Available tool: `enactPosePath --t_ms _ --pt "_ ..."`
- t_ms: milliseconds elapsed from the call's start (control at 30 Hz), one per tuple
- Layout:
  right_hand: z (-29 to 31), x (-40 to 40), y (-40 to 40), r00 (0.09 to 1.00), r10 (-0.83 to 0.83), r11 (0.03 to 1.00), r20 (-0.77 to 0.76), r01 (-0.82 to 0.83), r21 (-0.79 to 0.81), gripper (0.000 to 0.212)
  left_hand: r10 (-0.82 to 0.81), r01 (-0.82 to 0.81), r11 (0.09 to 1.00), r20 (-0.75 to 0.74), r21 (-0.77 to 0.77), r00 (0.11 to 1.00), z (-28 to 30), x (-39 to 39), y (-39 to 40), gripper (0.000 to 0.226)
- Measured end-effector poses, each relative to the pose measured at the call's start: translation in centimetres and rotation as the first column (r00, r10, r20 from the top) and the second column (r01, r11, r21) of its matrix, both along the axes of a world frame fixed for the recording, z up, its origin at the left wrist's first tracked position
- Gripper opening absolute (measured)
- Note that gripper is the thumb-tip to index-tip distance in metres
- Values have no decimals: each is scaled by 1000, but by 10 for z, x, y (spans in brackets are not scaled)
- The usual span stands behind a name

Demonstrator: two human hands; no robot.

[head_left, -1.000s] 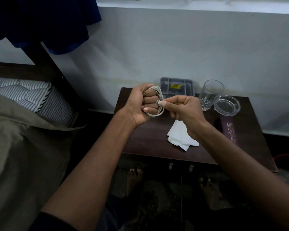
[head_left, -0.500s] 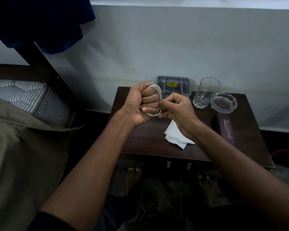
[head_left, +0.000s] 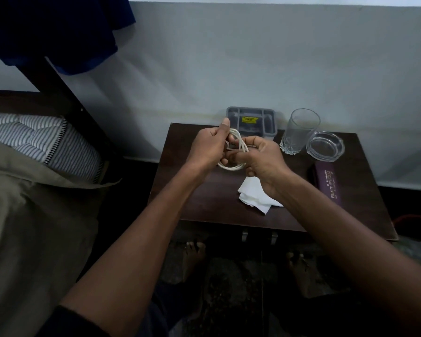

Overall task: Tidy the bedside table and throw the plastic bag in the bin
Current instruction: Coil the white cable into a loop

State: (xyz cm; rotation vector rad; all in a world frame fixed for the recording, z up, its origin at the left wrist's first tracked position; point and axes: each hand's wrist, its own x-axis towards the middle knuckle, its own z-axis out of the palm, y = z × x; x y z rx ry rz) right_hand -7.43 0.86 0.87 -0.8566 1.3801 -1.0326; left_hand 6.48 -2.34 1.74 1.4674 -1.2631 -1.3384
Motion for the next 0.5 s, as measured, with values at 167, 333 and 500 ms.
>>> enactPosePath --t_ms 167,333,500 --pt "8 -9 -3 923 91 995 373 -97 -2 31 87 -28 985 -345 172 935 -5 4 -11 50" --pt "6 -14 -4 865 103 987 491 -149 56 36 70 57 973 -527 222 847 1 13 -14 51" --pt "-19 -1 2 953 263 961 -152 -272 -42 37 83 -20 988 -418 151 905 -1 13 -16 48"
